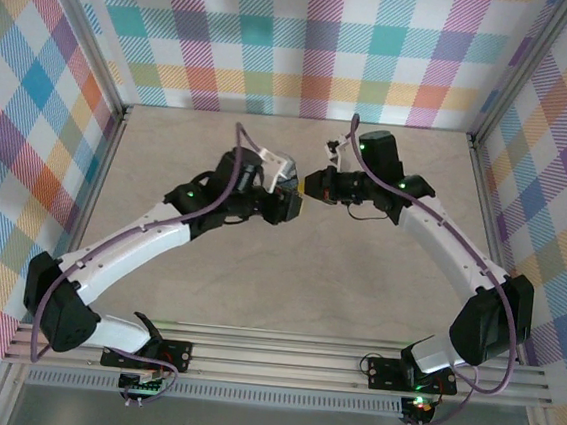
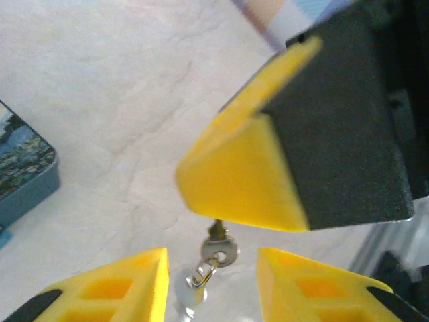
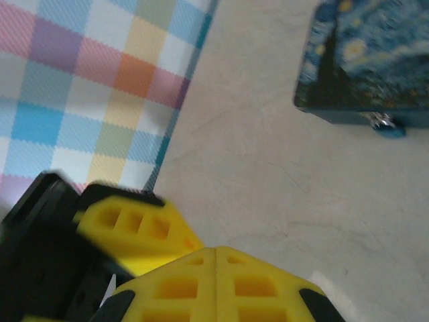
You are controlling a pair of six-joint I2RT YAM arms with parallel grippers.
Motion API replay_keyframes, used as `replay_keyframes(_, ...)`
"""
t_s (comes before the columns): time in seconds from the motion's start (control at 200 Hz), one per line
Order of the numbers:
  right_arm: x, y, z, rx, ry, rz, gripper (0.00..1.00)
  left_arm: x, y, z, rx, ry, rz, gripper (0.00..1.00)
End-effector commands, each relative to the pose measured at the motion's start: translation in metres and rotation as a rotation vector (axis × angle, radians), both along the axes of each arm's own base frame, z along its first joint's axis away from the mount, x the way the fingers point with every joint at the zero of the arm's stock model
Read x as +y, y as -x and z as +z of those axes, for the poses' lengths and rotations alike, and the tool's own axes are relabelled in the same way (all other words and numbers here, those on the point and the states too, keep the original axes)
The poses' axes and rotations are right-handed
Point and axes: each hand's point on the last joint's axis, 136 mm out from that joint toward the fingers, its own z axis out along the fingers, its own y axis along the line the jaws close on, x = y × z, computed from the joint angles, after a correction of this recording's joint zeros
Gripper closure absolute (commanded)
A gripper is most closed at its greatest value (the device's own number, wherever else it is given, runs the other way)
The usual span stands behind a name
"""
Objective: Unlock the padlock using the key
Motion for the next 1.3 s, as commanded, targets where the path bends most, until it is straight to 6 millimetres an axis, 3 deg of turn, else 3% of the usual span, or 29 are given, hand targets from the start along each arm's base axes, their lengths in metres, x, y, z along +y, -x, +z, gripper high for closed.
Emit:
replay_keyframes(0.0,-0.001,0.003,0.056,-0.283,-0.119,0.168,1.00,-0.009,0.015,0.048,0.076,0.290,-0.126,0.59)
replay_keyframes(0.255,-0.014,0.018,0.097,-0.463,-0.277,0.337,1.00,-0.002,0.003,0.090,0.125,0.611,-0.185,0.59)
replay_keyframes(0.47,-0.018,0.030,0.115,-0.500,-0.342,0.393,1.00,-0.005,-0.003,0.108,0.128,0.775,-0.233,0.60)
replay_keyframes(0.655,-0.023,0.021,0.125,-0.504,-0.381,0.352,1.00,-0.006,-0.004,0.114,0.137,0.833,-0.246,0.61)
replay_keyframes(1.015,-0.022,0.012,0.125,-0.416,-0.395,0.315,1.00,-0.014,0.009,0.108,0.133,0.771,-0.271,0.63)
replay_keyframes(1.295,-0.024,0.016,0.120,-0.399,-0.386,0.302,1.00,-0.028,0.016,0.117,0.126,0.783,-0.313,0.65)
